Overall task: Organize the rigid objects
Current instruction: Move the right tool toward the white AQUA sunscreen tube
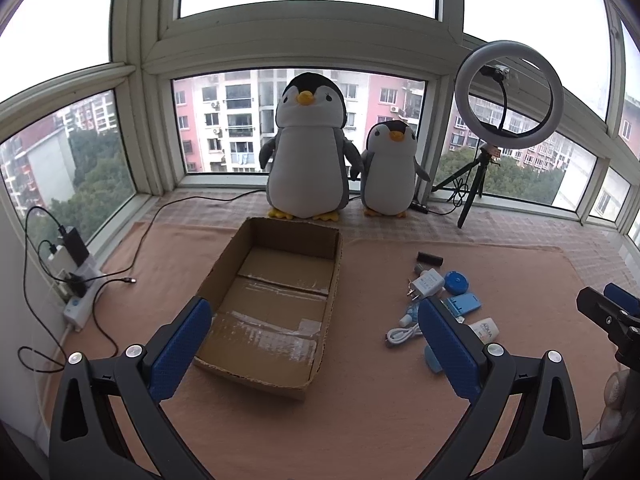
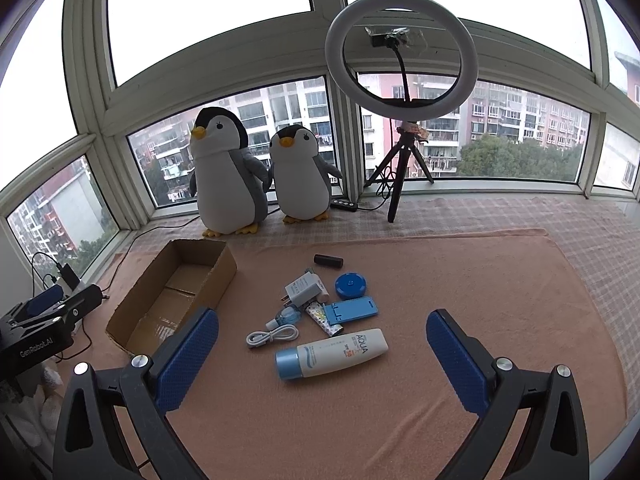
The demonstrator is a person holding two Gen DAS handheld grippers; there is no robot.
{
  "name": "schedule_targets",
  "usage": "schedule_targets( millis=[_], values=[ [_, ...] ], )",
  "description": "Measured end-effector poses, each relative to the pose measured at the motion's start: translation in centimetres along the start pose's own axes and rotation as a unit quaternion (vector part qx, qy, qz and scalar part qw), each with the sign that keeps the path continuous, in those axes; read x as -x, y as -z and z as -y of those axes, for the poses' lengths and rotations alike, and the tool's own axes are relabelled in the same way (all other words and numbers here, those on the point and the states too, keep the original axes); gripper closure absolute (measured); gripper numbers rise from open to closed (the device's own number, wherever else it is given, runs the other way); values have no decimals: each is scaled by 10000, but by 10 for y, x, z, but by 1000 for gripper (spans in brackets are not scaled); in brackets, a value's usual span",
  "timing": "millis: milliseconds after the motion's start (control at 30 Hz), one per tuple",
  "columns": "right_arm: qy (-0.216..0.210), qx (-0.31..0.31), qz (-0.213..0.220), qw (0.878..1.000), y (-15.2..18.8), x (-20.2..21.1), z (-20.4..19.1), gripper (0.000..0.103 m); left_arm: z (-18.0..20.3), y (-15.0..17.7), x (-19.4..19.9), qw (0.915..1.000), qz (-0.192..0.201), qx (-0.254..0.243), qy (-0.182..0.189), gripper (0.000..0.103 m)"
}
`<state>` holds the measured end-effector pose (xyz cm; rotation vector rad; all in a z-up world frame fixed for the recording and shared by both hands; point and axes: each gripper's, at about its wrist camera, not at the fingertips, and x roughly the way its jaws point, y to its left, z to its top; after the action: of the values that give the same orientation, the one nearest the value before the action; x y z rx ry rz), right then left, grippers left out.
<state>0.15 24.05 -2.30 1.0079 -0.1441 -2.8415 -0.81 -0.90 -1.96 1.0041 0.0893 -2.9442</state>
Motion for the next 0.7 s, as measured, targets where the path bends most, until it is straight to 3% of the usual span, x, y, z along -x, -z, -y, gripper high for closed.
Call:
schedule_targets(
  millis=[300,567,700],
  values=[
    [-78,-62,-14,9999,7,-6,6,0,-44,9,-23,9987,-200,331,-329,0],
    [-208,-283,-39,9994,10,-10,15,0,-105,23,-61,9911,-537,801,-919,1],
    [-212,-246,-161,9993,13,-16,15,0,-121,31,-81,9872,-711,990,-1027,5]
  ],
)
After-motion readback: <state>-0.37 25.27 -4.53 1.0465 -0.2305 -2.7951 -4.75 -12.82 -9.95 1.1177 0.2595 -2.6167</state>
